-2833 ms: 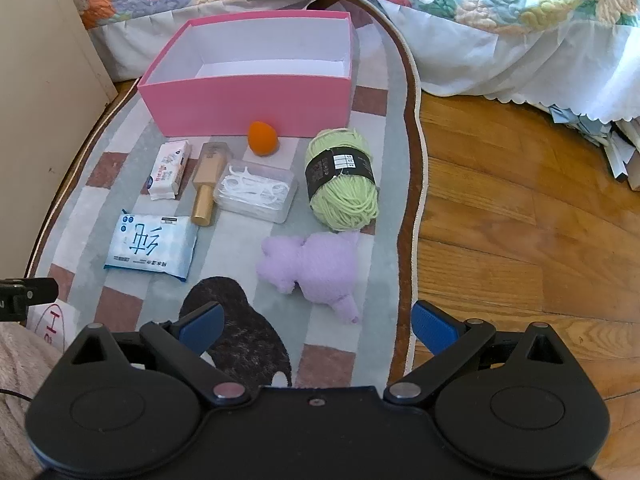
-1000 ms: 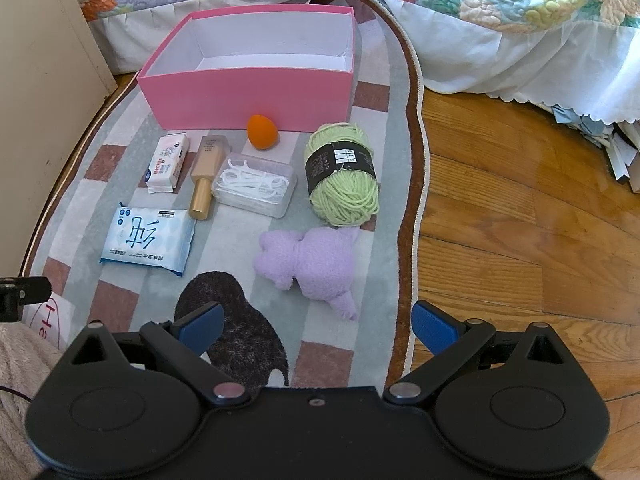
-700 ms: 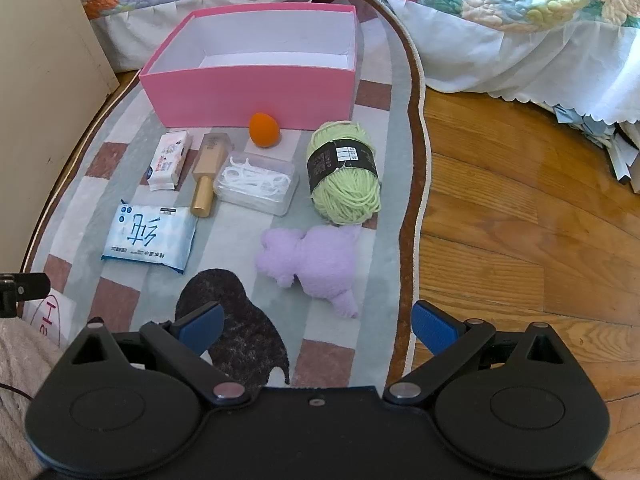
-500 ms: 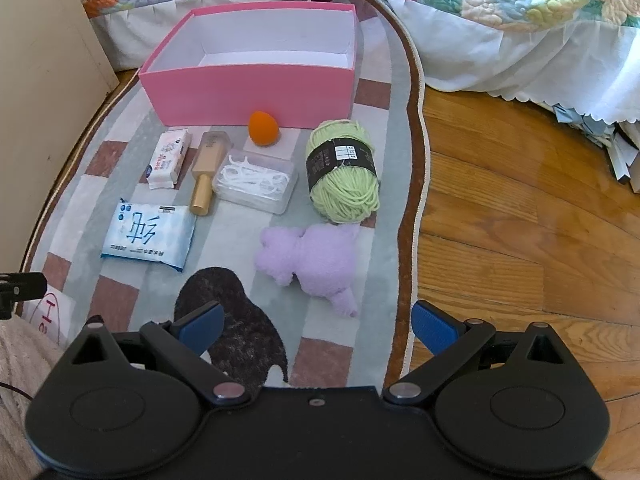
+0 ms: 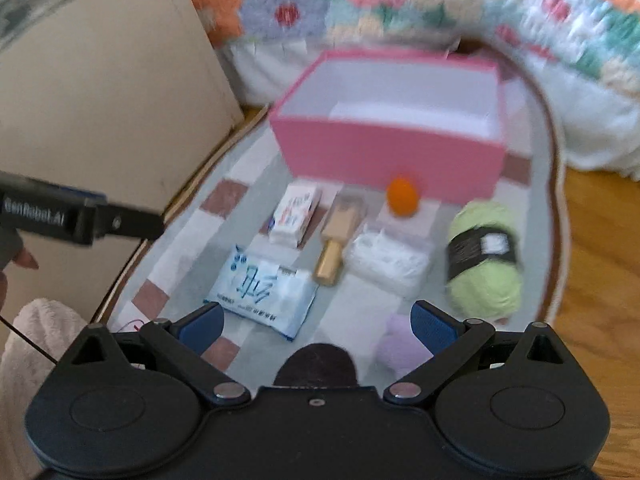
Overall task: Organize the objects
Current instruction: 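Close the left gripper on the blue-white wipes pack while the right gripper closes on it too, then lift the wipes pack with both grippers and carry it over the pink box, then lower the wipes pack into the pink box and open both grippers, then move both grippers back toward the purple plush toy beside the yarn, then close the left gripper on the purple plush toy while the right gripper grips it too, then carry the plush toy into the pink box and open both grippers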
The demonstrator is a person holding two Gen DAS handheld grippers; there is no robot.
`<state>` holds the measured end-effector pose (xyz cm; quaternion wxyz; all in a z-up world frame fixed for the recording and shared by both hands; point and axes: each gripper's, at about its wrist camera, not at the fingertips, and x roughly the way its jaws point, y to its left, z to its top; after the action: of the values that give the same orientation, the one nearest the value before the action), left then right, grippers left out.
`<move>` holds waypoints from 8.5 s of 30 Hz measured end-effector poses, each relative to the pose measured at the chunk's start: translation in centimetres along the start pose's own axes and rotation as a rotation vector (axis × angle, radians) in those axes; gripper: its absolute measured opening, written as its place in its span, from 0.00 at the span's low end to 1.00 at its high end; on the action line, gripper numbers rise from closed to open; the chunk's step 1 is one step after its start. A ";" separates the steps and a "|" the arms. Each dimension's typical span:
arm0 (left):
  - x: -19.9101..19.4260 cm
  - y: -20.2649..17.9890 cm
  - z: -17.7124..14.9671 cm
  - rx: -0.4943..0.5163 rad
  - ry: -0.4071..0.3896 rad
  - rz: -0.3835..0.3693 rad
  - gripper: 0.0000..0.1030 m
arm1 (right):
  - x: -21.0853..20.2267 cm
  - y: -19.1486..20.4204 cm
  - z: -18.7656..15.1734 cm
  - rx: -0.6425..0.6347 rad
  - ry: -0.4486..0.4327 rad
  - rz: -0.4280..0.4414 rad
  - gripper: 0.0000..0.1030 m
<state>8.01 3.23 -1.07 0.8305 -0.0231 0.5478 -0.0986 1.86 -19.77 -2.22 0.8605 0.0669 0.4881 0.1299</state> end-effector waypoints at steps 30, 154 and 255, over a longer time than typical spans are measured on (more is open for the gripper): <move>12.7 4.0 -3.6 -0.063 0.124 -0.066 0.43 | 13.5 1.9 -2.2 0.086 0.112 0.101 0.44; -4.0 -6.9 6.4 0.321 -0.018 -0.067 0.86 | -7.5 -4.3 10.5 -0.238 -0.089 0.002 0.91; -0.7 -9.0 8.3 0.130 -0.166 -0.478 0.38 | -3.6 -4.2 8.0 -0.284 -0.192 -0.070 0.58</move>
<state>14.09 -6.02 4.18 0.8256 -0.1065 0.4492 -0.3245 7.60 -24.69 3.83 0.9079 -0.0604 0.3825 0.1604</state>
